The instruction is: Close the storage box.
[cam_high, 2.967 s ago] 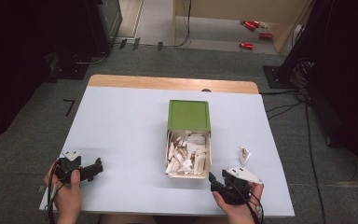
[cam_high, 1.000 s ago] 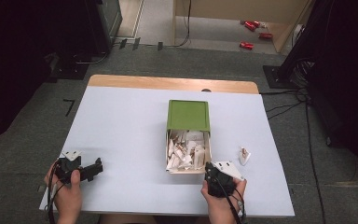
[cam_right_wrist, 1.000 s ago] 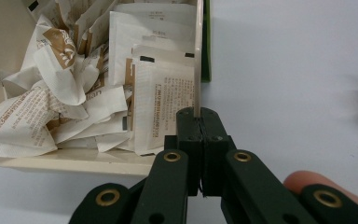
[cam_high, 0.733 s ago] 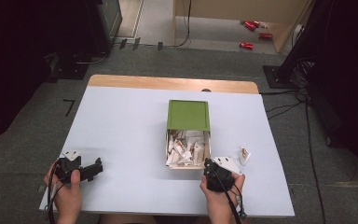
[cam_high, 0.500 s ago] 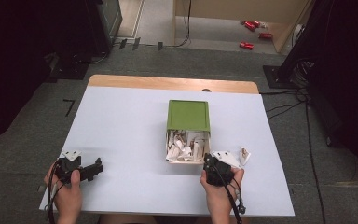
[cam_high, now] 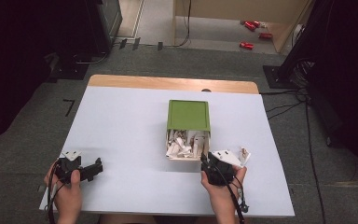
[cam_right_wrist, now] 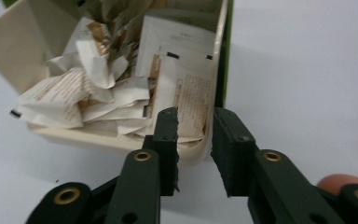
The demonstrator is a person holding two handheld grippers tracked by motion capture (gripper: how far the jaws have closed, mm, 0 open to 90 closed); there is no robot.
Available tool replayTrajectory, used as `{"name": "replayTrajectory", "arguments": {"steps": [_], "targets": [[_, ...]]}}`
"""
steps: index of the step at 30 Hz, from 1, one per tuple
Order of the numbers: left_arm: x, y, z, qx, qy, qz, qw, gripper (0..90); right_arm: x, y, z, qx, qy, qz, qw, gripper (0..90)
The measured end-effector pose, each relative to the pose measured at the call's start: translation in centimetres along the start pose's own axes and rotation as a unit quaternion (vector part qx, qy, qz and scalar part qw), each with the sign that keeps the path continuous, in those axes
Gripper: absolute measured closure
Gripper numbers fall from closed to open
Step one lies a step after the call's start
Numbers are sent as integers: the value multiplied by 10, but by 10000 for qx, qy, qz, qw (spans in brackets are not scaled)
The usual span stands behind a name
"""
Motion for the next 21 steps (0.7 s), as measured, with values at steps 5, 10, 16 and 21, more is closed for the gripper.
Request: {"name": "replayTrajectory", "arguments": {"steps": [5, 10, 16, 21], "targets": [[0, 0, 0, -1, 1, 0, 10000, 0, 3, 11, -10, 23, 112, 58, 9999, 675], [0, 0, 0, -1, 2, 0, 10000, 0, 6, 10, -23, 152, 208, 39, 9997, 619], [0, 0, 0, -1, 1, 0, 10000, 0, 7, 1, -27, 183, 234, -94, 9995, 609], [0, 0, 0, 0, 0, -1, 10000, 0, 7, -4, -28, 187, 238, -135, 9995, 621]]}}
Point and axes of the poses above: each handheld gripper's, and its own axes: y roughly backward along the jaws, z roughly out of its top, x roughly to its left, the point moved 10 cm from there along -y, roughly forward along the jaws, and after that the axes turned 8 degrees about -z, right-handed, at the moved point
